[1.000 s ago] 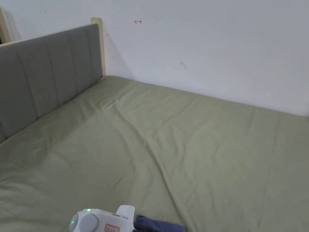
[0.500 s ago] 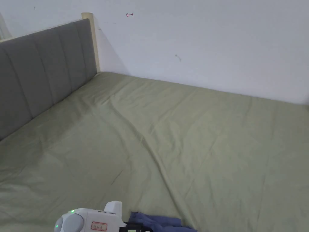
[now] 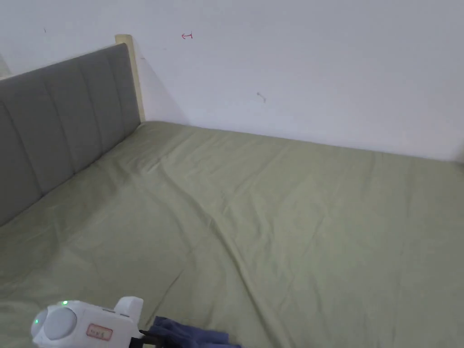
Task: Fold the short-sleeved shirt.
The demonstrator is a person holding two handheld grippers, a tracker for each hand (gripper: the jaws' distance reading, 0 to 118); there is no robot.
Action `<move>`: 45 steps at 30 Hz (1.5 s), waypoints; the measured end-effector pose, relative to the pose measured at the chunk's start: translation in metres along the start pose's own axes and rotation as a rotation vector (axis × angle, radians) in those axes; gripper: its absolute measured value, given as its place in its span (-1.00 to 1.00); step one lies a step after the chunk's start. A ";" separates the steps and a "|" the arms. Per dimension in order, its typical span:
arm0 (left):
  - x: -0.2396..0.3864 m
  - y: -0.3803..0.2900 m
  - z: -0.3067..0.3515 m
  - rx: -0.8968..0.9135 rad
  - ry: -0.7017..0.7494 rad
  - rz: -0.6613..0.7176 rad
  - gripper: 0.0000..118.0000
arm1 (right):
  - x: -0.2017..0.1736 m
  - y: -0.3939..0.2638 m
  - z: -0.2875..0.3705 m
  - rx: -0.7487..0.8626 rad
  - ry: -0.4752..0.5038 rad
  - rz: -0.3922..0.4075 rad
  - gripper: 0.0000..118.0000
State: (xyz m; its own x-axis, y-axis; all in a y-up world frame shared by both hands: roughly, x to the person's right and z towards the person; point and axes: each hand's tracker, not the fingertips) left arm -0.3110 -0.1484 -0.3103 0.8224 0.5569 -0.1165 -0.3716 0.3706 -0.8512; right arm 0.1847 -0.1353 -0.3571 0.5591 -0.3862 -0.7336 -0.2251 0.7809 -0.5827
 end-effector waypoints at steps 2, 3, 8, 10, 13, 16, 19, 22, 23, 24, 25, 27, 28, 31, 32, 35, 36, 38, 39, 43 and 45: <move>-0.009 0.024 0.022 -0.076 0.126 -0.053 -0.52 | 0.000 0.004 0.006 0.018 -0.010 -0.006 -0.81; -0.017 0.034 0.029 -0.119 0.201 -0.067 -0.52 | 0.001 0.006 0.008 0.025 -0.011 -0.010 -0.81; -0.079 0.076 0.085 -0.146 0.488 -0.044 -0.52 | -0.007 0.015 0.013 0.039 -0.004 -0.012 -0.81; -0.099 0.077 0.112 -0.172 0.583 -0.034 -0.52 | -0.011 0.016 0.012 0.032 -0.004 0.005 -0.81; -0.130 0.078 0.138 -0.229 0.702 -0.014 -0.52 | -0.014 0.014 0.008 0.021 0.003 0.024 -0.81; -0.160 0.078 0.155 -0.226 0.719 0.039 -0.52 | -0.021 0.013 0.001 0.008 0.009 0.026 -0.81; -0.192 0.055 0.140 -0.165 0.685 0.137 -0.52 | -0.028 0.012 -0.004 0.001 0.021 0.032 -0.81; -0.199 0.053 0.138 -0.138 0.691 0.146 -0.48 | -0.035 0.013 -0.010 -0.024 0.035 0.052 -0.81; -0.198 0.054 0.142 -0.143 0.691 0.142 -0.40 | -0.036 0.014 -0.010 -0.031 0.034 0.067 -0.81; -0.196 0.055 0.144 -0.146 0.693 0.128 -0.23 | -0.037 0.016 -0.009 -0.030 0.038 0.077 -0.81; -0.191 0.055 0.146 -0.149 0.733 0.096 0.03 | -0.037 0.017 -0.008 -0.026 0.043 0.084 -0.81; -0.197 0.064 0.153 -0.136 0.823 0.046 0.25 | -0.035 0.019 -0.005 -0.025 0.043 0.090 -0.81; -0.192 0.064 0.160 -0.113 0.839 0.037 0.27 | -0.035 0.021 -0.002 -0.027 0.031 0.095 -0.81; -0.141 0.068 0.191 0.005 0.859 0.054 0.27 | -0.034 0.031 0.018 -0.003 -0.007 0.107 -0.81; -0.124 0.069 0.203 0.091 0.895 0.032 0.27 | -0.034 0.037 0.029 0.013 -0.026 0.111 -0.81; -0.034 0.050 0.237 0.490 1.020 -0.032 0.27 | -0.032 0.054 0.060 0.073 -0.074 0.152 -0.81; -0.002 0.040 0.248 0.608 0.971 -0.029 0.27 | -0.032 0.060 0.070 0.080 -0.091 0.170 -0.81; 0.081 0.014 0.257 0.755 0.782 -0.086 0.28 | -0.034 0.078 0.093 0.101 -0.176 0.210 -0.81; 0.110 0.003 0.257 0.785 0.724 -0.122 0.31 | -0.035 0.085 0.104 0.115 -0.204 0.217 -0.81; 0.225 -0.039 0.231 0.944 0.640 -0.227 0.36 | -0.050 0.116 0.162 0.250 -0.308 0.221 -0.81; 0.274 -0.060 0.214 1.011 0.643 -0.296 0.13 | -0.062 0.127 0.188 0.298 -0.391 0.231 -0.81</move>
State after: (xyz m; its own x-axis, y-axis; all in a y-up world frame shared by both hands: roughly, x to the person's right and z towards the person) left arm -0.1559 0.1411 -0.1817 0.8880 -0.0071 -0.4599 -0.0659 0.9876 -0.1426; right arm 0.2714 0.0803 -0.3202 0.7900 -0.0208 -0.6127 -0.1734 0.9510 -0.2559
